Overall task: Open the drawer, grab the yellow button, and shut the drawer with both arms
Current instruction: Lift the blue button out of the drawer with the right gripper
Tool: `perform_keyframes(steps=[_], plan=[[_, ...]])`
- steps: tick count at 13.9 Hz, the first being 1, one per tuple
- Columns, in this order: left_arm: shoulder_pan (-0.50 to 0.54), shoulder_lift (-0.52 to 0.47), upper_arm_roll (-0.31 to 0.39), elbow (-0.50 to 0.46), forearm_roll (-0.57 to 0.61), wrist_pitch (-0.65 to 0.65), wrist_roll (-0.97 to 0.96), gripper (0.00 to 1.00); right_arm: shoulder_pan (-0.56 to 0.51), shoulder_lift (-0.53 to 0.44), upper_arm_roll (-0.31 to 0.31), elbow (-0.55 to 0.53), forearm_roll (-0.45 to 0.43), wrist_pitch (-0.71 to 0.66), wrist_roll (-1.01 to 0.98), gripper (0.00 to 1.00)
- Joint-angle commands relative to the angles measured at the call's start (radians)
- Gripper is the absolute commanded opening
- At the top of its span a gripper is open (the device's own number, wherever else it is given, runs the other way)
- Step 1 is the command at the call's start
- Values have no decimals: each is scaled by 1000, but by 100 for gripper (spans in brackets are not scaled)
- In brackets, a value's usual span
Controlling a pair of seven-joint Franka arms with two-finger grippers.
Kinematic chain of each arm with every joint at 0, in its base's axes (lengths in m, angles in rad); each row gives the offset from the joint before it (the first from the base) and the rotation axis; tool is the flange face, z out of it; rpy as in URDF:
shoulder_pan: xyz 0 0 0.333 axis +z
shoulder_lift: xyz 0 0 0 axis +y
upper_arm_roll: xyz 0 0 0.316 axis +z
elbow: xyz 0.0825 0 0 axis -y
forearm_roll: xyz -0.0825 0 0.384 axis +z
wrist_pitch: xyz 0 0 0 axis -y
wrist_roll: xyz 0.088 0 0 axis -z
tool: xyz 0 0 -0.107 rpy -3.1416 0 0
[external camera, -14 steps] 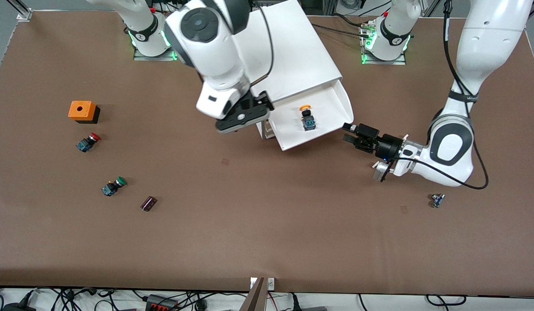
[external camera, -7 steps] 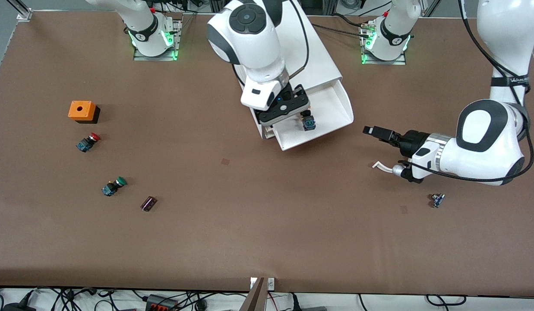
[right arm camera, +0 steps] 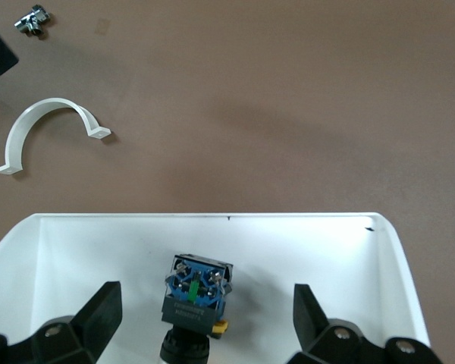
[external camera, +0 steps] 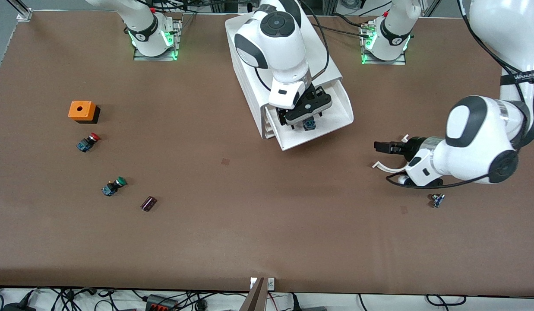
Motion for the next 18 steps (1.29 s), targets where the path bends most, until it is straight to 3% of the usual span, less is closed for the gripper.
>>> perform_keyframes(steps=[1, 8, 9, 10, 11, 12, 13, 17, 18], plan=[[-21, 17, -2, 47, 69, 9, -146, 100, 12, 32, -10, 40, -25, -3, 19, 97], [-23, 55, 0, 103, 187, 12, -143, 100, 30, 65, -8, 60, -25, -3, 74, 85], [-29, 55, 0, 103, 189, 10, -152, 100, 32, 65, -8, 60, -25, -3, 74, 78], [-30, 55, 0, 103, 187, 10, -154, 100, 32, 65, -8, 60, -25, -9, 80, 56], [-30, 55, 0, 103, 187, 10, -154, 100, 32, 65, -8, 60, -25, -9, 88, 53], [-29, 55, 0, 103, 187, 10, -152, 100, 33, 65, -8, 60, -25, -9, 89, 43], [-29, 56, 0, 102, 189, 10, -145, 100, 40, 65, -8, 58, -27, -11, 88, 40], [-29, 56, 0, 102, 192, 10, -143, 100, 38, 59, -13, 61, -25, -18, 85, 12], [-29, 59, 0, 103, 190, 10, -143, 100, 38, 56, -16, 63, -25, -32, 85, 9]])
